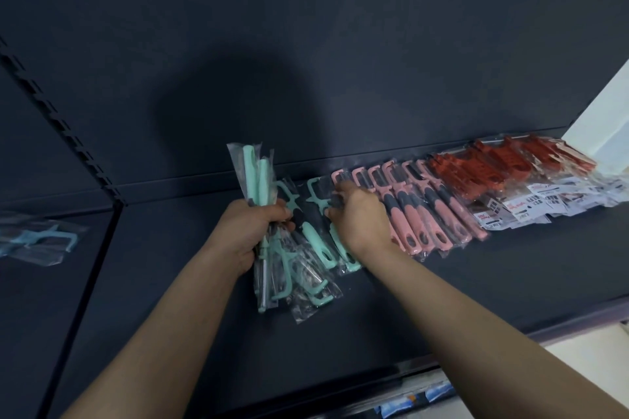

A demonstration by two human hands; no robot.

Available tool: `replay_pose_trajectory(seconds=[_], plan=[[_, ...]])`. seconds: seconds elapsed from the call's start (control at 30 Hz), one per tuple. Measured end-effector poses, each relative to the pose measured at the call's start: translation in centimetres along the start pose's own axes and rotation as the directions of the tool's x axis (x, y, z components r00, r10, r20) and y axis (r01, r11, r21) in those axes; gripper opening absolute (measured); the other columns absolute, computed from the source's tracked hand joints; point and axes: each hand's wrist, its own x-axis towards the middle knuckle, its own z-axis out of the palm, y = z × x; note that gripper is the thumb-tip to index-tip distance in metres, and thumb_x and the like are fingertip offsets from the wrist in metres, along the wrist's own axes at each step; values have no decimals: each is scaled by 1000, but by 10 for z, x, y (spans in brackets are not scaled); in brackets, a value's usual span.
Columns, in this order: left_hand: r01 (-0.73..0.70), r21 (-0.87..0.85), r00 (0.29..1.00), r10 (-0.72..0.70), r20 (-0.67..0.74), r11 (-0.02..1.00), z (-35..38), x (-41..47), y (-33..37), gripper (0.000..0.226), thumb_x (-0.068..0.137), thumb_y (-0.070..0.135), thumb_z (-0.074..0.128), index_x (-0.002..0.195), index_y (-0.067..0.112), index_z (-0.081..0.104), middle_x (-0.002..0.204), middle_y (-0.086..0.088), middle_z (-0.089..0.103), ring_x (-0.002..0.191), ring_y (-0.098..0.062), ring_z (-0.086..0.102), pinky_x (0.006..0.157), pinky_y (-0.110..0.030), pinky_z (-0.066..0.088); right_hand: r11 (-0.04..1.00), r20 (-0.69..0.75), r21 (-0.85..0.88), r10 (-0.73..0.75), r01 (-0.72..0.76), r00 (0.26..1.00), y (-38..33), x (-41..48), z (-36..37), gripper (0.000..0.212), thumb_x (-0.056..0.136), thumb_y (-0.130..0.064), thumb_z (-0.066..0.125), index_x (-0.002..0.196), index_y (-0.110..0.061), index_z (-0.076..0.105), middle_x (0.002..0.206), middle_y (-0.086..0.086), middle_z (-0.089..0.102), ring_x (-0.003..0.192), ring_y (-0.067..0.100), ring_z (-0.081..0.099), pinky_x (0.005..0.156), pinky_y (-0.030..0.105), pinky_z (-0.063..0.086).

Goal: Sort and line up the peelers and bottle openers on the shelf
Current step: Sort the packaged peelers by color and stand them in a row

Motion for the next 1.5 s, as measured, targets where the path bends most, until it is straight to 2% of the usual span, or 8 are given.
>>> replay_pose_trajectory(seconds=[0.1,0.37,0.6,0.8,1.0,1.2,1.33,1.5], plan=[[6,-1,1000,-6,-2,1000,3,-1,1,10,80,-8,62,83,1,62,67,-11,62,48,-13,63,44,-26,52,997,52,-28,-70,71,996,1,-2,0,28,88,-25,63,115,-17,65,113,13,60,98,30,60,79,32,49],[22,-5,1000,-22,-1,1000,7,-1,4,14,80,-8,62,93,-1,61,75,-13,62,49,-12,64,44,-24,53,991,30,-90,-93,96,995,7,4,6,17,92,-22,57,98,-10,67,100,14,61,88,30,60,67,29,42],[5,48,1000,-5,4,999,13,1,6,12,80,-7,64,89,0,62,71,-12,63,50,-12,64,43,-24,51,996,-81,-31,-84,81,993,16,6,-3,22,93,-17,53,107,-8,68,105,14,64,92,31,61,80,37,51],[-25,87,998,20,61,996,43,3,14,9,81,-6,63,84,2,62,68,-10,63,50,-12,63,44,-22,52,976,-135,-211,-81,51,988,59,17,-29,21,88,-5,47,93,-4,67,105,11,66,101,29,55,89,32,40],[-70,137,992,54,116,988,72,6,17,8,80,-5,63,78,3,63,55,-7,63,47,-11,62,43,-22,50,943,182,-310,-68,123,981,97,24,-40,39,100,-22,34,135,-9,46,151,6,33,139,24,28,112,36,27],[-66,153,994,51,101,986,89,10,14,8,81,-6,62,82,2,62,64,-10,63,50,-12,62,52,-26,49,957,291,-215,-129,196,948,106,26,-42,48,103,-28,27,147,-9,27,156,6,21,145,20,12,116,29,2],[-72,148,994,58,95,986,97,10,13,8,81,-7,61,80,0,61,56,-9,61,44,-10,60,41,-18,47,958,317,-159,-180,240,931,111,30,-45,47,103,-27,28,147,-11,28,156,2,21,146,17,6,116,30,-3],[-58,159,997,47,67,986,102,14,9,6,80,-5,64,85,-1,63,64,-12,63,46,-11,61,43,-19,49,967,329,-65,-214,248,920,117,30,-44,46,103,-27,30,147,-13,28,156,1,20,146,16,4,115,30,-6]])
